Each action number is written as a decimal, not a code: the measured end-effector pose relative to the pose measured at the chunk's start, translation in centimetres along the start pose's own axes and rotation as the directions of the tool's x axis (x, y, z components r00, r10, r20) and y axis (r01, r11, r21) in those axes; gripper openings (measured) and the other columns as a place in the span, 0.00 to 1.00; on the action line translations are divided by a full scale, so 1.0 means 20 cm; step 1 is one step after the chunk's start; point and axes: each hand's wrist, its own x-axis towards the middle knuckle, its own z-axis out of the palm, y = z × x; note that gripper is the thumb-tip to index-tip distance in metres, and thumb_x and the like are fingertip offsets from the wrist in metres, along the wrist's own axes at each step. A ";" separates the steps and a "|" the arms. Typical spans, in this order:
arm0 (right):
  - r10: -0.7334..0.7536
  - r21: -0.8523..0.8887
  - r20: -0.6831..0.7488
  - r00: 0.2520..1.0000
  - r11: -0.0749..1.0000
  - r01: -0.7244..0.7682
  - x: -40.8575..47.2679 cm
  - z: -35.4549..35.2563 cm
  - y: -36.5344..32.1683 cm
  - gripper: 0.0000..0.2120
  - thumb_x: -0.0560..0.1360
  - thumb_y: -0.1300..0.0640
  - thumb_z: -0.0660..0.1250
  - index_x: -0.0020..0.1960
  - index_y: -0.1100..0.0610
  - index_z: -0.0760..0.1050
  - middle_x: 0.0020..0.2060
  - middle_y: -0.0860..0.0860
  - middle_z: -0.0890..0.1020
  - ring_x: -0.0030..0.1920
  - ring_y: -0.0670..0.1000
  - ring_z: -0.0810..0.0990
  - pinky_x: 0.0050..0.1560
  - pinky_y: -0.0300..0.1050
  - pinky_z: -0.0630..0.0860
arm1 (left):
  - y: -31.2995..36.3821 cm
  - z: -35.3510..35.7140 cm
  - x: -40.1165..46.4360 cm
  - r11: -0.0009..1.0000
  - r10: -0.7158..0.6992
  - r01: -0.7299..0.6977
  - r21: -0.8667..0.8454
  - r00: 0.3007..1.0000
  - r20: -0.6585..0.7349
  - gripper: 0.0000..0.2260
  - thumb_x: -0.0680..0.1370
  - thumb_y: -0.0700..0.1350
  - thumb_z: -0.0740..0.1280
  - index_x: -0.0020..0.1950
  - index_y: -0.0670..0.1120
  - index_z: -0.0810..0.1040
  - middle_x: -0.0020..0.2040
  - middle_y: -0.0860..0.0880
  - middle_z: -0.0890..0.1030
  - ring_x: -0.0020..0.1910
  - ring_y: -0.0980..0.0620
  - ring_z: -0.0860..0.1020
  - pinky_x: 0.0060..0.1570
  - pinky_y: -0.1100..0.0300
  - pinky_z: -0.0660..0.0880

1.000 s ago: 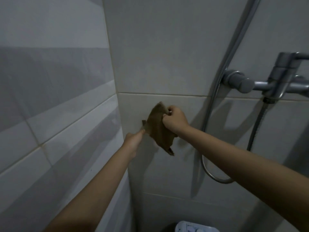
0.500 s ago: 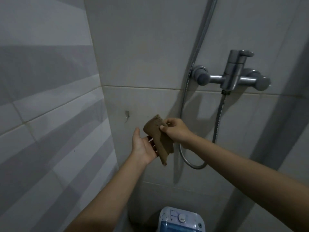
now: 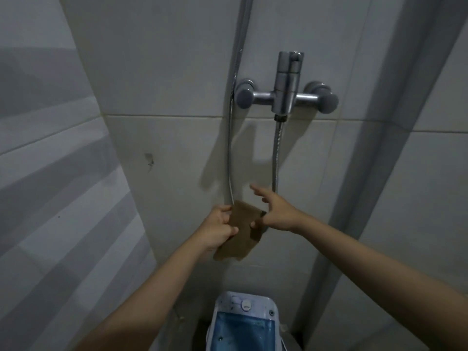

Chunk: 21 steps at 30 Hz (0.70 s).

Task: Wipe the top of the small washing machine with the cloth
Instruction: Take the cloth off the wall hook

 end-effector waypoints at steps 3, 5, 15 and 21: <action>-0.039 -0.176 0.123 0.992 0.983 0.060 -0.05 -0.03 0.05 0.28 0.67 0.60 0.74 0.65 0.59 0.70 0.69 0.56 0.68 0.68 0.55 0.67 0.61 0.43 0.65 | -0.02 0.04 -0.03 0.972 -0.002 -0.029 0.234 0.992 0.130 0.28 0.75 0.31 0.63 0.70 0.44 0.56 0.53 0.45 0.80 0.56 0.46 0.78 0.54 0.53 0.74; -0.055 -0.233 0.098 0.994 0.970 0.077 -0.07 -0.02 0.10 0.18 0.66 0.58 0.75 0.53 0.62 0.77 0.66 0.56 0.72 0.66 0.54 0.69 0.59 0.41 0.64 | -0.03 0.08 -0.05 0.961 0.002 -0.039 0.272 0.991 0.134 0.27 0.75 0.33 0.64 0.70 0.45 0.56 0.49 0.48 0.79 0.52 0.49 0.79 0.52 0.56 0.74; -0.230 -0.356 -0.268 0.936 0.926 0.125 -0.18 0.16 0.35 0.08 0.71 0.60 0.67 0.45 0.60 0.69 0.39 0.62 0.81 0.37 0.61 0.79 0.31 0.46 0.68 | -0.39 0.26 -0.01 0.786 -0.486 0.486 -0.383 0.868 0.104 0.21 0.80 0.56 0.57 0.60 0.40 0.73 0.55 0.40 0.78 0.53 0.46 0.79 0.56 0.52 0.72; -0.232 -0.193 -0.039 0.972 0.956 0.220 -0.34 0.41 0.52 0.08 0.69 0.65 0.64 0.47 0.58 0.71 0.39 0.56 0.82 0.38 0.55 0.79 0.36 0.47 0.73 | -0.57 0.38 0.01 0.528 -0.515 0.561 -0.638 0.809 0.285 0.12 0.79 0.42 0.54 0.45 0.39 0.74 0.40 0.40 0.78 0.42 0.45 0.76 0.41 0.53 0.77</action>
